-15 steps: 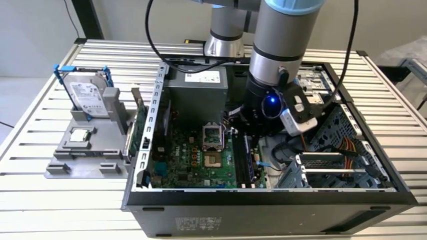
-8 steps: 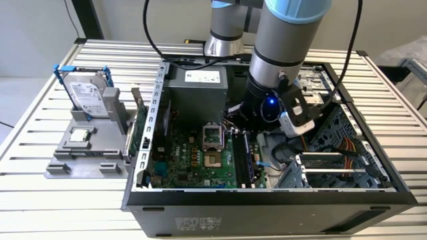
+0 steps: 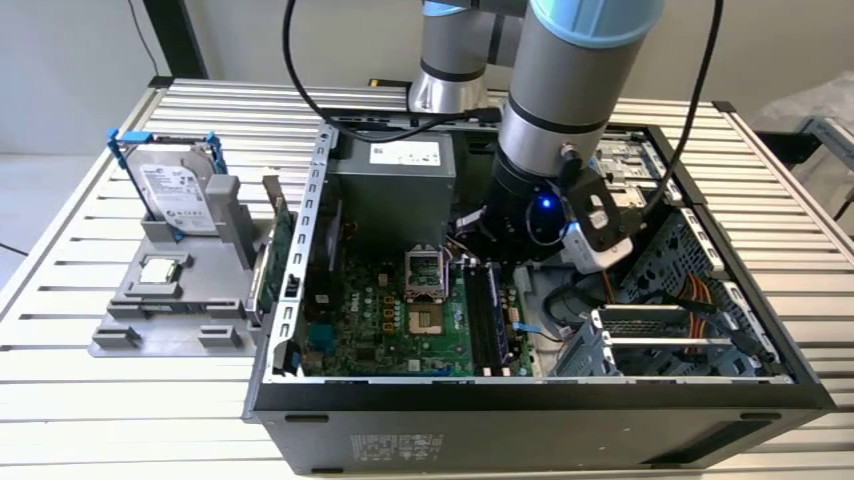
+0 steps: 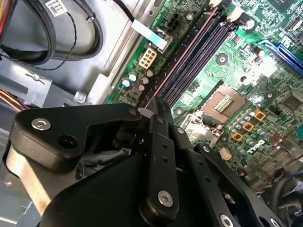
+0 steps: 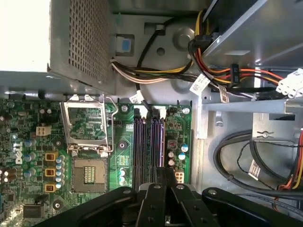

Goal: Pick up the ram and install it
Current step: 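Press down the ram until it locks into place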

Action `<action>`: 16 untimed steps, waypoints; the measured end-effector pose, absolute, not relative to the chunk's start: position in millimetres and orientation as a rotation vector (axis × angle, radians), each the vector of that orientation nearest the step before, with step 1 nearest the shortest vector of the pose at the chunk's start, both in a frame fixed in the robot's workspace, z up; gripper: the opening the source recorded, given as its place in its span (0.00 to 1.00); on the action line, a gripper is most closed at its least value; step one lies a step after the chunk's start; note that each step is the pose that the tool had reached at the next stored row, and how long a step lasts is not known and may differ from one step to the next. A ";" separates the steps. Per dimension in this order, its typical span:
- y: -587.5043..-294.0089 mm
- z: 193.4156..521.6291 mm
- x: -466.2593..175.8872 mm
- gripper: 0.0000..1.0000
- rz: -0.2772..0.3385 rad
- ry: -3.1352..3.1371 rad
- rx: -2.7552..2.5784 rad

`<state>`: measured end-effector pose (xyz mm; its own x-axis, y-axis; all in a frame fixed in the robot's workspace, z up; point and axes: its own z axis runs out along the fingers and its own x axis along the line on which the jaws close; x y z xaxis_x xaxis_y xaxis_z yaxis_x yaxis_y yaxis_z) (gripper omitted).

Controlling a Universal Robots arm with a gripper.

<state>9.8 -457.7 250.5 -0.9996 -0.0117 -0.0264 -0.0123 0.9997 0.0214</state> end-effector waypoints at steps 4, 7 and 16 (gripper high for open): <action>-457.9 250.5 9.8 0.00 0.035 3.115 -0.051; -458.0 250.5 9.8 0.00 0.035 3.114 -0.088; -459.2 250.5 9.8 0.00 0.037 3.110 -0.199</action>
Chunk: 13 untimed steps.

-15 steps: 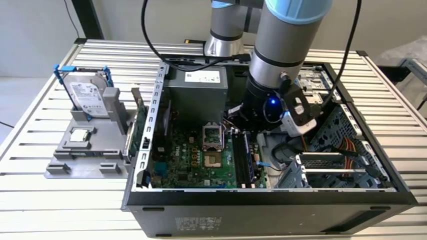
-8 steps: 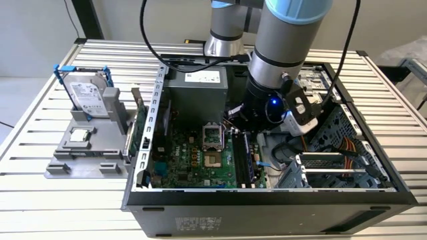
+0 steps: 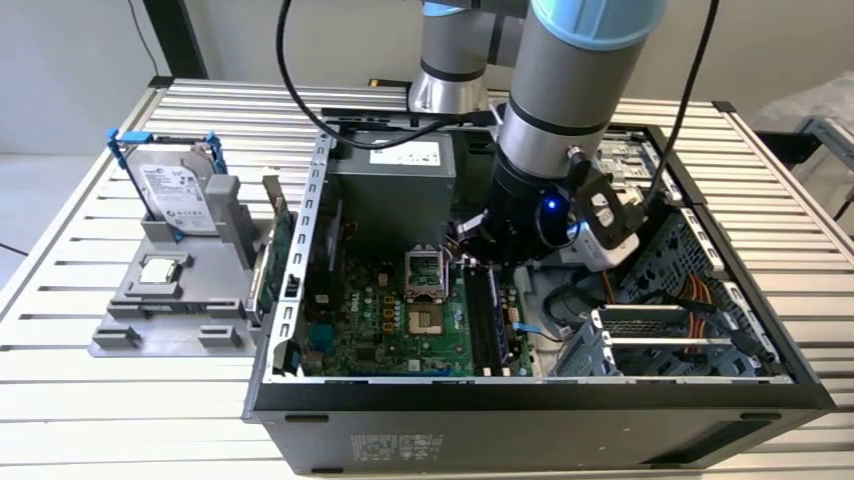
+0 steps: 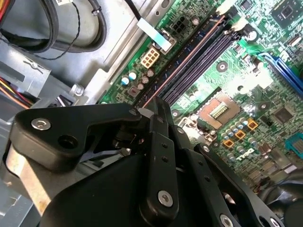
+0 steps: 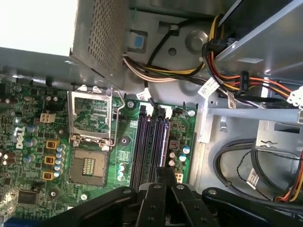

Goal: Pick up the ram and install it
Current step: 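Press down the ram until it locks into place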

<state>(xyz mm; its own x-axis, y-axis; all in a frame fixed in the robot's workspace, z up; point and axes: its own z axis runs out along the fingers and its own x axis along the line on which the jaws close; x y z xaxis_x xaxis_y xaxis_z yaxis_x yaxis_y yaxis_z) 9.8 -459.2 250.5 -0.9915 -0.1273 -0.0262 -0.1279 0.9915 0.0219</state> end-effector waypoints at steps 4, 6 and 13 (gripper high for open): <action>-459.5 250.5 9.8 0.00 0.037 3.107 -0.253; -459.6 250.4 9.8 0.00 0.038 3.105 -0.280; -460.7 250.4 9.8 0.00 0.039 3.096 -0.368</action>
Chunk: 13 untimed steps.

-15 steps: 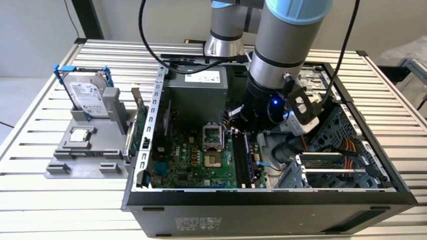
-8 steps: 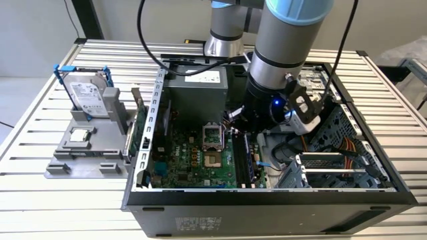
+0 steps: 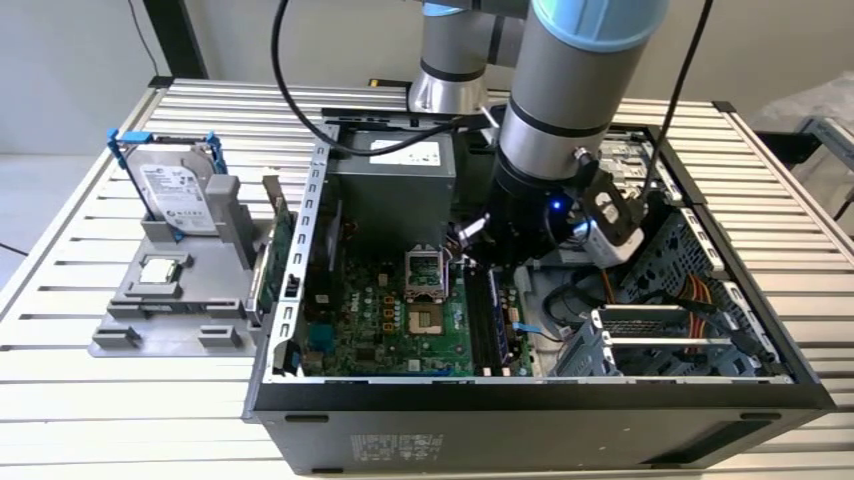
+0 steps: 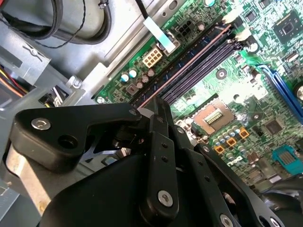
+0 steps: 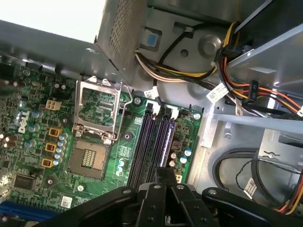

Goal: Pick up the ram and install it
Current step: 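Press down the ram until it locks into place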

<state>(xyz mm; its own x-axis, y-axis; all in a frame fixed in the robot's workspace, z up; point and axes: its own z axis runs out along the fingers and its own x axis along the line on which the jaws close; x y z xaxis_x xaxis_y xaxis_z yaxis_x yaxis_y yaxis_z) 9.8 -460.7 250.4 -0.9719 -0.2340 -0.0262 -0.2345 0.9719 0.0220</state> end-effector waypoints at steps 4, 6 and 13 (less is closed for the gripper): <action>-463.0 250.3 9.8 0.00 0.039 3.093 -0.396; -464.7 250.2 9.8 0.00 0.039 3.092 -0.405; -468.8 249.5 9.8 0.00 0.040 3.085 -0.454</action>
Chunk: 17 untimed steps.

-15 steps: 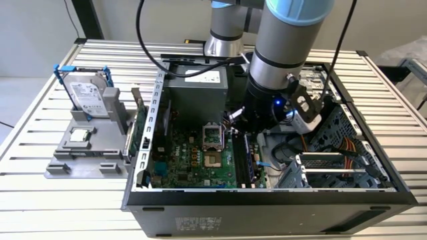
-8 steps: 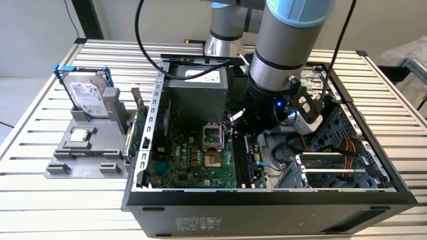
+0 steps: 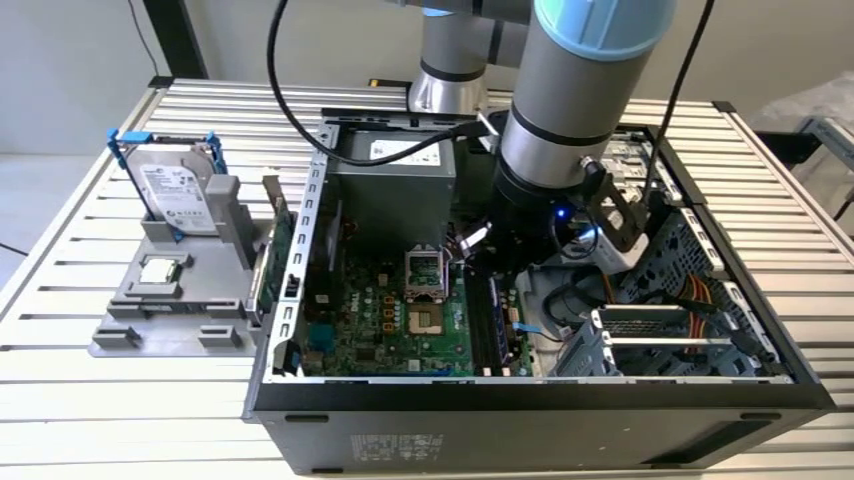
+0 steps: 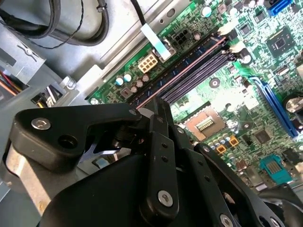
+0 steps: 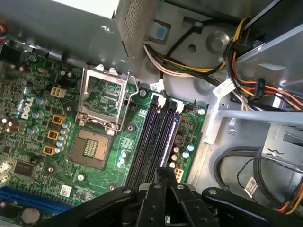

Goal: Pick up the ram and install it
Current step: 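Press down the ram until it locks into place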

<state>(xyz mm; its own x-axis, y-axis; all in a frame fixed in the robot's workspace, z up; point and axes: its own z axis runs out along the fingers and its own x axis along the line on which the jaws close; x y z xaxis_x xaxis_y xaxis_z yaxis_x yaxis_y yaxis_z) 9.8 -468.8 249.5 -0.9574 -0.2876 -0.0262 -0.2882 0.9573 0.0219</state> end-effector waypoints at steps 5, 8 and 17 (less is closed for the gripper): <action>-468.8 249.3 9.8 0.00 0.041 3.071 -0.545; -468.8 249.3 9.8 0.00 0.041 3.062 -0.600; -468.8 249.0 9.8 0.00 0.043 3.031 -0.745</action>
<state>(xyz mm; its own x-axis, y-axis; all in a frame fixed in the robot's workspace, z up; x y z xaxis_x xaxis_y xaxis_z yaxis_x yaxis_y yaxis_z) 9.8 -468.8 249.0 -0.8860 -0.4629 -0.0262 -0.4635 0.8858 0.0219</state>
